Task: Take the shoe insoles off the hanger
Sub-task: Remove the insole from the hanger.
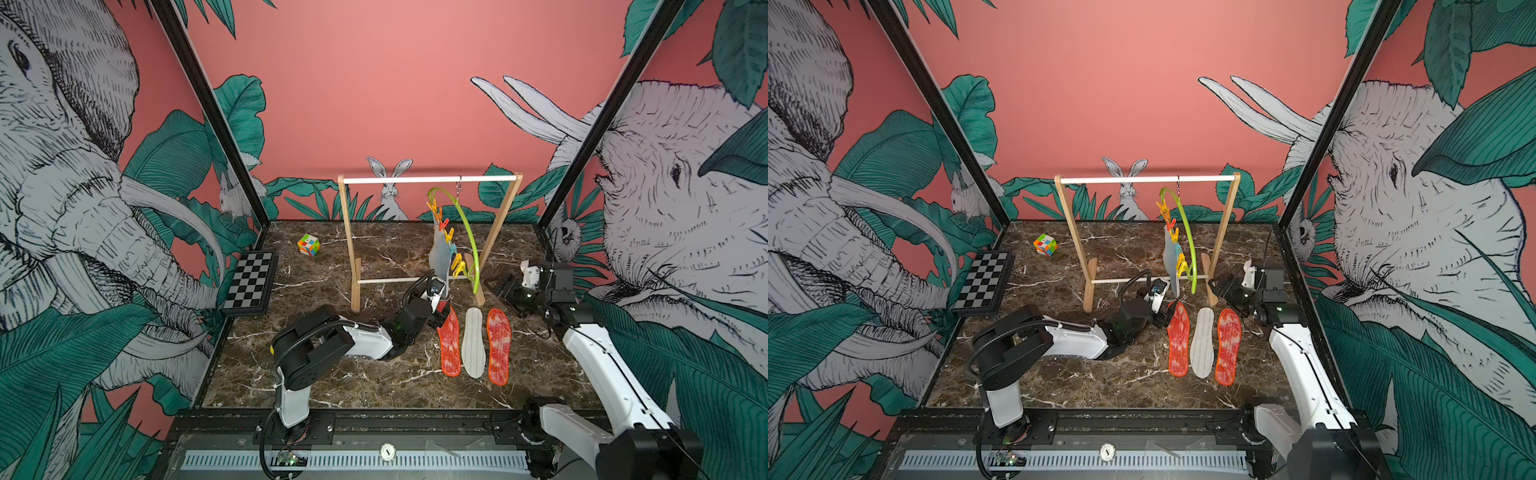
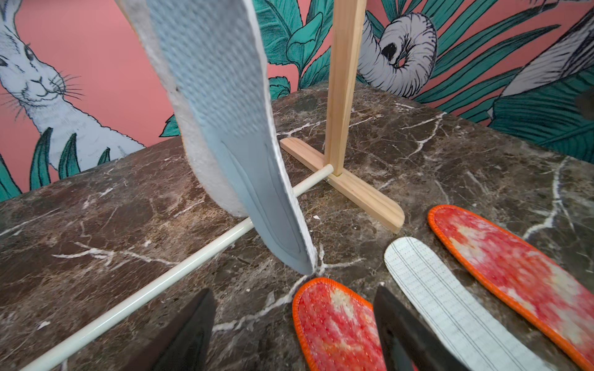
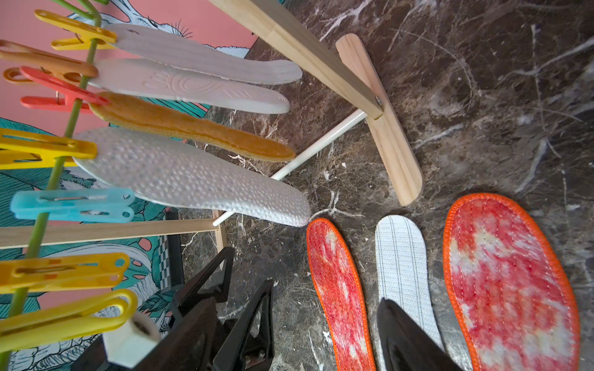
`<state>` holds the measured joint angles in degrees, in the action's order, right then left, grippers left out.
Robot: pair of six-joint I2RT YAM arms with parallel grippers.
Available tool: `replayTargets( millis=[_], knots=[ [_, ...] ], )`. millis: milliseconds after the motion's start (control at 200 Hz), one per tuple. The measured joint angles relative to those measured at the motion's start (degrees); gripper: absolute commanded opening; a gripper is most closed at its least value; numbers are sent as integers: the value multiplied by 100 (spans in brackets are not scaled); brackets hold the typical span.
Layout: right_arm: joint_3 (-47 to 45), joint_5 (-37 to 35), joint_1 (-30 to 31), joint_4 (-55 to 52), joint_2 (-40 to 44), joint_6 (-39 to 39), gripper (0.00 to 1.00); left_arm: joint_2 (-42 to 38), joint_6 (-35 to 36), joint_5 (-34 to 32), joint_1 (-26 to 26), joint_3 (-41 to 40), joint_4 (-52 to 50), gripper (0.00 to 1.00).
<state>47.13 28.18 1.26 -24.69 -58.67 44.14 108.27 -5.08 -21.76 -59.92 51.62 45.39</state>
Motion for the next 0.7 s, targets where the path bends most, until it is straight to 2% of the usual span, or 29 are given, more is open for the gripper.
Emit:
replayTargets(
  millis=[255, 700],
  knots=[
    [-118, 210, -192, -114, 380, -44, 80, 800, -343, -411, 15, 721, 90, 78],
    [-118, 719, -498, -221, 490, 26, 79, 1405, -848, -767, 125, 1141, 175, 73]
  ],
)
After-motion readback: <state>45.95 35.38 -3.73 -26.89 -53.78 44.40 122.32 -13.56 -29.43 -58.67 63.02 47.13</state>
